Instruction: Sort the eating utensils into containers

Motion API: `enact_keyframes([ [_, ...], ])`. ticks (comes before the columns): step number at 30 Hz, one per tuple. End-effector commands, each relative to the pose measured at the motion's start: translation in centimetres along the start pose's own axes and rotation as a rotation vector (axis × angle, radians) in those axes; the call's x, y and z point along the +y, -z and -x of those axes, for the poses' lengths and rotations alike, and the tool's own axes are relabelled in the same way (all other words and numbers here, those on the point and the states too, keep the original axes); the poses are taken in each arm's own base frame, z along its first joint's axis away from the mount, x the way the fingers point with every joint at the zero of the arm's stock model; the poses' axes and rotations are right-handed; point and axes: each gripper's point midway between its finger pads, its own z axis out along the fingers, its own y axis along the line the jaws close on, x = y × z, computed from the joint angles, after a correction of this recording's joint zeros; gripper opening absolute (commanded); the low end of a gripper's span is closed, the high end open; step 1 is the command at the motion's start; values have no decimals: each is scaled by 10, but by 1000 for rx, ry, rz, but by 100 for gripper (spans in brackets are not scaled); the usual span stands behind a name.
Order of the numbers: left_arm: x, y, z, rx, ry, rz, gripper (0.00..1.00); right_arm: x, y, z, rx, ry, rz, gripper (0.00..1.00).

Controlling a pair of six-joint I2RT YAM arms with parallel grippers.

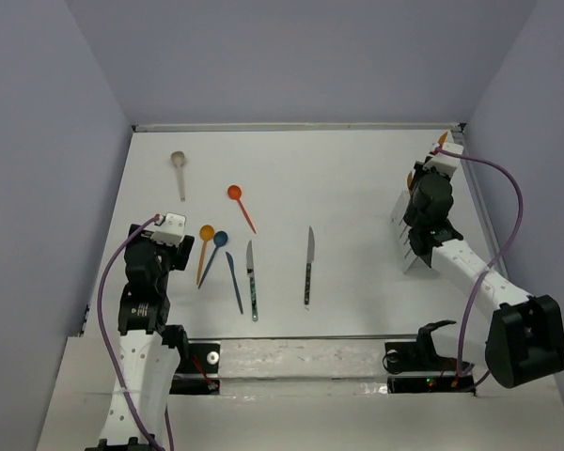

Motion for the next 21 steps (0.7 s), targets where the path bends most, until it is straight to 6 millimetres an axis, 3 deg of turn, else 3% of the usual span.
enact_keyframes([
  [1, 3, 1, 9, -35, 5, 9, 99, 4, -14, -21, 16, -48, 12, 0],
  [4, 3, 1, 7, -32, 5, 9, 99, 10, -20, -30, 34, -35, 26, 0],
  [8, 5, 1, 8, -34, 7, 15, 99, 15, -25, -57, 88, -9, 18, 0],
  [13, 5, 1, 9, -37, 8, 16, 99, 0, -14, -80, 122, -86, -51, 0],
  [15, 5, 1, 8, -36, 5, 14, 99, -1, -9, -76, 111, -112, -38, 0],
  [17, 5, 1, 8, -36, 6, 14, 99, -4, -4, -78, 111, -124, -37, 6],
  [21, 5, 1, 8, -37, 5, 12, 99, -5, 1, -61, 77, -122, 3, 34],
])
